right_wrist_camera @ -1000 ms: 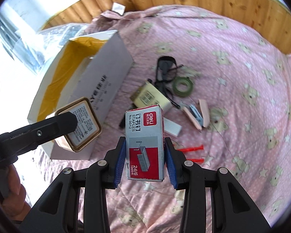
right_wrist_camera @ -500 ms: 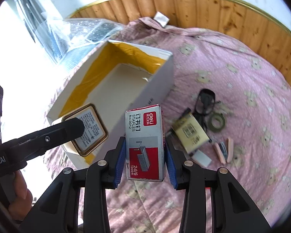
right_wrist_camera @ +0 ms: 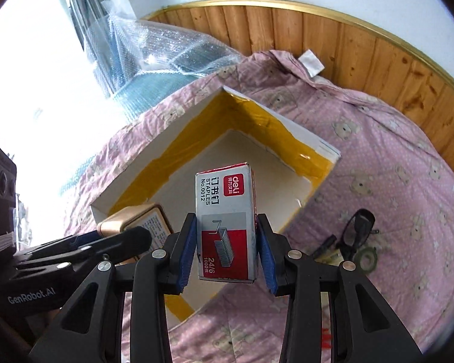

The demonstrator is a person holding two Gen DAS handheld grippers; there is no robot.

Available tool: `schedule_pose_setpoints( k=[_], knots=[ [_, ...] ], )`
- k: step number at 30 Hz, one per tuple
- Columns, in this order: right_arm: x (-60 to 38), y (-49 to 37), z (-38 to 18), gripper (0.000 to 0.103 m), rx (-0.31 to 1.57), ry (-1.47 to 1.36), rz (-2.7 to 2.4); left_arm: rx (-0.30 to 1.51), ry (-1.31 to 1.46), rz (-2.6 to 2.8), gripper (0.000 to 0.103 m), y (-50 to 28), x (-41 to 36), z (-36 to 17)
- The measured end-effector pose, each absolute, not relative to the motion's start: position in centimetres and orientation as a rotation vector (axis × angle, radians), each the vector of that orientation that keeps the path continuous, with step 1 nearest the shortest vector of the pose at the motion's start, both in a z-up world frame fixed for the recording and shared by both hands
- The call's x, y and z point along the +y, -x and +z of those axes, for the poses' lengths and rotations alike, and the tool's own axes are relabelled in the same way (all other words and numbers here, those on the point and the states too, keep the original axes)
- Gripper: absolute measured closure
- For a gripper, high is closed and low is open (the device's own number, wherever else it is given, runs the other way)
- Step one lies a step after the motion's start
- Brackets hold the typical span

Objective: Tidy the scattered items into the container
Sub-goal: 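Lower staple box into white box, open right tool while left tool releases tin, then move both open tools back over the remaining items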

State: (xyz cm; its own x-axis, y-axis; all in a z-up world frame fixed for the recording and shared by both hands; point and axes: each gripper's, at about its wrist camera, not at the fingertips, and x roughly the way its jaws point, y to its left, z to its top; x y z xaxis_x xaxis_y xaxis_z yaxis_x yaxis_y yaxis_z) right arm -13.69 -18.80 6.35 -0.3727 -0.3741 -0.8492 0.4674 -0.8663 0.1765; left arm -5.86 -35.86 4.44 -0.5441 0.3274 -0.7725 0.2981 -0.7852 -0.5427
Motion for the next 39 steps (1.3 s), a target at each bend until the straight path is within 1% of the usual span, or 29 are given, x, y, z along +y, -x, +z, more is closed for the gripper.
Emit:
schedule_pose_setpoints(
  k=[3,7,14,25,39],
  knots=[
    [-19.5,14.5,5.7,0.047,0.133,-1.368,-2.251,-1.069,1.537,2.543,0.046,6.4,-37.2,2.9],
    [-19.0,14.6,4.7,0.047,0.081,-1.417,-2.238,-1.126,1.576,2.537,0.044,6.5,-39.1,1.6],
    [-17.7,13.0,3.5,0.047,0.018,-1.491,-2.205,-1.134,1.618,2.516,0.044,6.5,-40.0,0.8],
    [-18.1,11.2,4.2,0.047,0.001,-1.477,-2.191,-1.021,1.624,2.476,0.044,6.0,-37.1,1.9],
    [-17.1,9.0,4.6,0.047,-0.014,-1.472,-2.194,-0.936,1.642,2.521,0.044,3.8,-35.8,3.3]
  ],
)
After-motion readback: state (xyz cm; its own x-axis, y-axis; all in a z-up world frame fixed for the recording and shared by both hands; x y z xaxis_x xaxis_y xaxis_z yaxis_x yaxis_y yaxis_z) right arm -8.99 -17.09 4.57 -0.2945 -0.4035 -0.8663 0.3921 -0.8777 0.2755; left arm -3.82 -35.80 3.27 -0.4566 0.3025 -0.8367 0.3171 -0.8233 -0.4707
